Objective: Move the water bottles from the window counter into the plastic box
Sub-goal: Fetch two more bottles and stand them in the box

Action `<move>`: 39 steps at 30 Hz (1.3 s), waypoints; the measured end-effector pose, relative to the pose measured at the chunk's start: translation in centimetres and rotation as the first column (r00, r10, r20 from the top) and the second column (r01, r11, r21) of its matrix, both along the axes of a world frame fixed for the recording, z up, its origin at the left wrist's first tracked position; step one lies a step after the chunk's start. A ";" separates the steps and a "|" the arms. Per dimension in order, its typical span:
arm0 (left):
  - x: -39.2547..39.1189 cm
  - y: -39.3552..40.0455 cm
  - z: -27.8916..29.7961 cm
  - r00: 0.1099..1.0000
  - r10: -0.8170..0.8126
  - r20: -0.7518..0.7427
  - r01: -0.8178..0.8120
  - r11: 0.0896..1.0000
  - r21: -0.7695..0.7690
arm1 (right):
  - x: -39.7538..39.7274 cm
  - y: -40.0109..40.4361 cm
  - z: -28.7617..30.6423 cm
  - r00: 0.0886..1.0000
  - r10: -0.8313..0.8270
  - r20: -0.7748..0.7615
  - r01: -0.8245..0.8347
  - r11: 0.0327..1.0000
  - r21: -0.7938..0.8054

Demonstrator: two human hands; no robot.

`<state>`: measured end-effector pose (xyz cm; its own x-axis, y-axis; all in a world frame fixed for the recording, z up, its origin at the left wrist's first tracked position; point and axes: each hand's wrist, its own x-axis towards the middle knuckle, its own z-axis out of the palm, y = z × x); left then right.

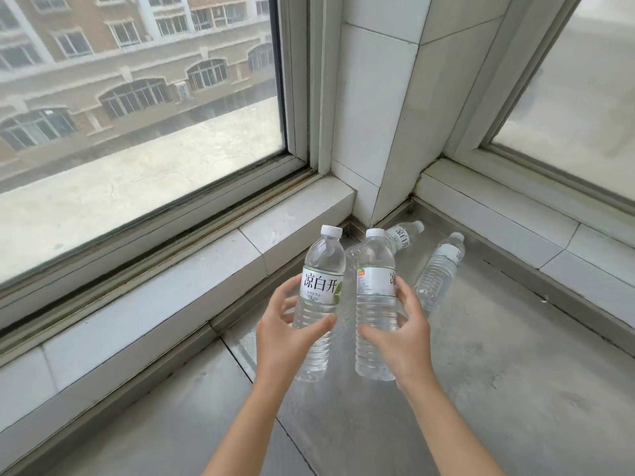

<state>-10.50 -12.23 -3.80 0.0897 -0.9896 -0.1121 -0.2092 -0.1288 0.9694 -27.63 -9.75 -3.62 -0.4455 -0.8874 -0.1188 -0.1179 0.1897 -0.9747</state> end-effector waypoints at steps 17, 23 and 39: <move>6.9 20.3 8.2 0.889 0.458 0.005 -0.449 0.874 -0.186 | 7.9 13.2 7.0 0.872 0.452 -0.186 -0.485 0.846 -0.220; 12.3 29.2 10.2 0.772 0.635 -0.002 -0.618 0.750 -0.235 | 14.4 18.4 9.1 0.760 0.617 -0.206 -0.650 0.709 -0.275; 27.7 69.1 12.4 0.158 0.987 -0.019 -0.937 0.144 -0.319 | 39.9 50.4 11.8 0.012 0.996 -0.094 -0.906 -0.029 -0.422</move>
<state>17.21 56.86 8.56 0.9762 -0.0615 0.2078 -0.2151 -0.1589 0.9636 12.31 40.64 8.19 0.8491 -0.4285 0.3089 0.2386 -0.2106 -0.9480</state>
